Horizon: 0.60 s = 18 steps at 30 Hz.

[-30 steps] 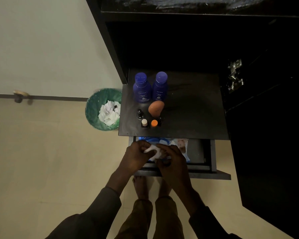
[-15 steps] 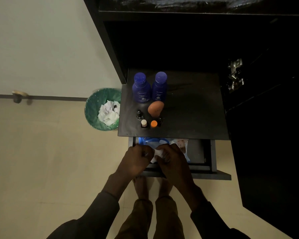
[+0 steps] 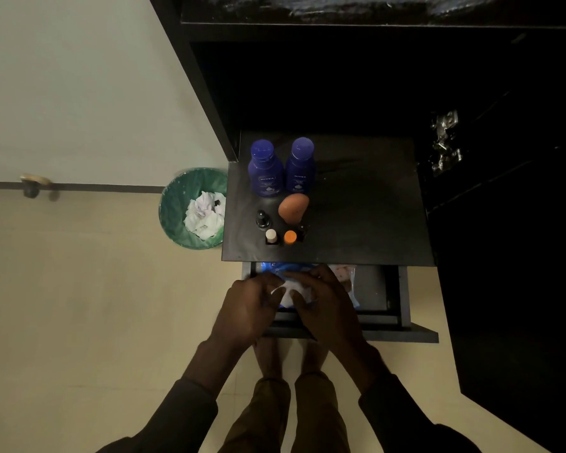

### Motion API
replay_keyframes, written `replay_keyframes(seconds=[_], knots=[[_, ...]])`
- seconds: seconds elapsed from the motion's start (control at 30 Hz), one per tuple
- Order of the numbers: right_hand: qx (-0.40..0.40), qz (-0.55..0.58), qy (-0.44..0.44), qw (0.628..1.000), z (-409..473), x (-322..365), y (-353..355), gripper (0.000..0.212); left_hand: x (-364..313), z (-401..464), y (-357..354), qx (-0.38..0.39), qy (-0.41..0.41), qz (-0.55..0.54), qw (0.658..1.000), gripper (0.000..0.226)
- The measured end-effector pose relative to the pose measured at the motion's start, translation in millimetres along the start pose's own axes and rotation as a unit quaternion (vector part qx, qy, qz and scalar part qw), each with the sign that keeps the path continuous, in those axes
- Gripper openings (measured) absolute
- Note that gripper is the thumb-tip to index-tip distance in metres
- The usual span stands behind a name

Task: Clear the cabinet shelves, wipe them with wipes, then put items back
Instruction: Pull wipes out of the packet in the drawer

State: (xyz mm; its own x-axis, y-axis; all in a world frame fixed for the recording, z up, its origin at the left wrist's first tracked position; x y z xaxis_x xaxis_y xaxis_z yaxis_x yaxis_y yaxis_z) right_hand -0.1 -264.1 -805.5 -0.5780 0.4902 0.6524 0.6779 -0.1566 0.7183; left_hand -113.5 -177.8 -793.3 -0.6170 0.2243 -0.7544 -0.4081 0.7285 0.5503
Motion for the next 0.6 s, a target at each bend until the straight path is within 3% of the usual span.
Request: replay_keyframes(seconds=[0.07, 0.13, 0.2, 0.27, 0.43, 0.6], knots=[[0.011, 0.013, -0.026, 1.0, 2, -3, -1, 0.034, 2, 0, -1, 0.01, 0.009, -0.021, 1.0, 0.015], [0.039, 0.025, -0.048, 0.998, 4, -6, -3, 0.031, 10, 0, 0, 0.019, 0.081, -0.1, 0.992, 0.015], [0.012, 0.061, -0.049, 0.997, 5, -3, 7, 0.015, 18, -2, -3, 0.036, 0.166, -0.216, 0.962, 0.015], [-0.008, 0.088, -0.058, 0.994, 4, -2, 12, 0.011, 19, -4, -5, 0.048, 0.198, -0.284, 0.937, 0.016], [0.027, 0.117, -0.062, 0.991, -9, -7, 2, 0.031, 16, -7, -6, 0.055, 0.221, -0.365, 0.903, 0.016], [0.041, 0.148, -0.092, 0.984, -12, -9, -1, 0.045, 17, -7, -10, 0.065, 0.238, -0.37, 0.896, 0.016]])
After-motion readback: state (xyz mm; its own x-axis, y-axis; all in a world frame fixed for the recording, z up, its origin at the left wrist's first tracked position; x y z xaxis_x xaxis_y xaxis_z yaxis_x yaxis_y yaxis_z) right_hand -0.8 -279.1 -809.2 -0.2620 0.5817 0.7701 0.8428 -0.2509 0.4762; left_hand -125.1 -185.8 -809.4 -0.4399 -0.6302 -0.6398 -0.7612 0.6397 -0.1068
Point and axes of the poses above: each hand's wrist, its own z-axis towards the middle knuckle, its own y-axis out of the back of the hand, x = y × z, the point moved 8 cm from there along z, towards the middle knuckle, and after that the axes turned 5 degrees about -z, right-handed, at the moved point
